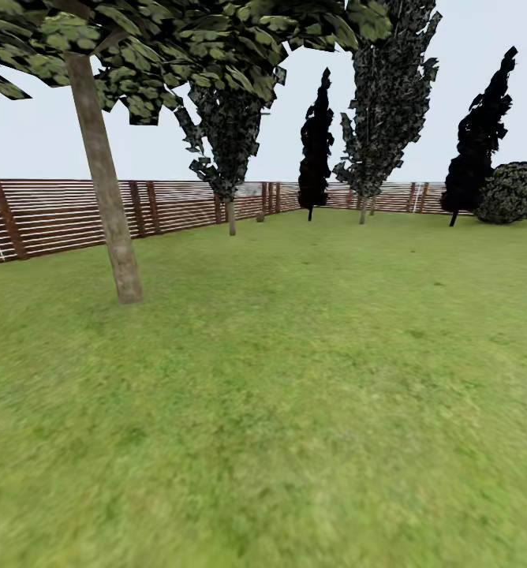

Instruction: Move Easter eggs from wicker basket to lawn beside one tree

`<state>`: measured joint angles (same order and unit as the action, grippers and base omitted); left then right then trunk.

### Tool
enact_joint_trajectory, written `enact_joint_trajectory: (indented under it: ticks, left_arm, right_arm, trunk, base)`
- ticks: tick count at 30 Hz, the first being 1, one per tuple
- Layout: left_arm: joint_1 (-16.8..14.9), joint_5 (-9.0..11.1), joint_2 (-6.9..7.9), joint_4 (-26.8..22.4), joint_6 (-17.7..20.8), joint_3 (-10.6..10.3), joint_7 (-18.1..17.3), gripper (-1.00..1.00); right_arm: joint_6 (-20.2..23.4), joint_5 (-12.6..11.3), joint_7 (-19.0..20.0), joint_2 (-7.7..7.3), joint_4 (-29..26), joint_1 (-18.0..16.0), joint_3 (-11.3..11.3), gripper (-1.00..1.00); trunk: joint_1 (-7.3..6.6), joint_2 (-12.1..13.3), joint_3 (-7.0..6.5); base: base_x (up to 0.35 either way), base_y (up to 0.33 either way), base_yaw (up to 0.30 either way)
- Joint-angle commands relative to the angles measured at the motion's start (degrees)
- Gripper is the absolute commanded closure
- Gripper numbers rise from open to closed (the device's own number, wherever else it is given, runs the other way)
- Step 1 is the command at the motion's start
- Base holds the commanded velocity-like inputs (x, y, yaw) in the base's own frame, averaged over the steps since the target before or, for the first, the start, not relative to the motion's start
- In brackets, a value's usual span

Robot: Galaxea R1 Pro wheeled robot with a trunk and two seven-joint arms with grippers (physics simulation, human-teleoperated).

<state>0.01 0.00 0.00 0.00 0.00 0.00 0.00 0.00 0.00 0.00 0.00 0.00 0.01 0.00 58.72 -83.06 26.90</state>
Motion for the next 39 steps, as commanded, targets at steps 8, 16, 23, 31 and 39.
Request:
enact_joint_trajectory:
  ticks: [8,16,23,31,39]
  left_arm:
    - [0.8,0.5,-0.17,-2.1,-0.1,0.2,-0.6,-1.00]
    - [0.8,0.5,-0.18,-2.2,-0.1,0.2,-0.6,-1.00]
    - [0.8,0.5,-0.18,-2.2,-0.1,0.2,-0.6,-1.00]
    - [0.8,0.5,-0.18,-2.2,-0.1,0.2,-0.6,-1.00]
    - [0.8,0.5,-0.15,-2.2,-0.1,0.2,-0.6,-1.00]
  right_arm:
    - [-2.3,0.1,0.1,0.03,-1.4,-2.6,0.2,-1.00]
    - [-4.9,-0.3,0.1,0.25,-1.4,-3.3,0.0,-1.00]
    - [-7.1,-0.4,0.0,0.49,-1.2,-3.3,0.0,-1.00]
    - [-9.1,-0.4,0.0,0.46,-1.2,-3.3,0.0,-1.00]
    - [-9.1,-0.5,0.0,0.44,-1.2,-3.3,0.0,-1.00]
  trunk:
    - [0.00,0.0,0.03]
    - [0.00,0.0,0.16]
    - [0.00,0.0,0.74]
    - [0.00,0.0,1.46]
    - [0.00,0.0,2.18]
  base:
    - [0.000,0.000,0.000]
    - [0.000,0.000,0.003]
    - [0.000,0.000,0.054]
    - [0.000,0.000,0.064]
    - [0.000,0.000,0.064]
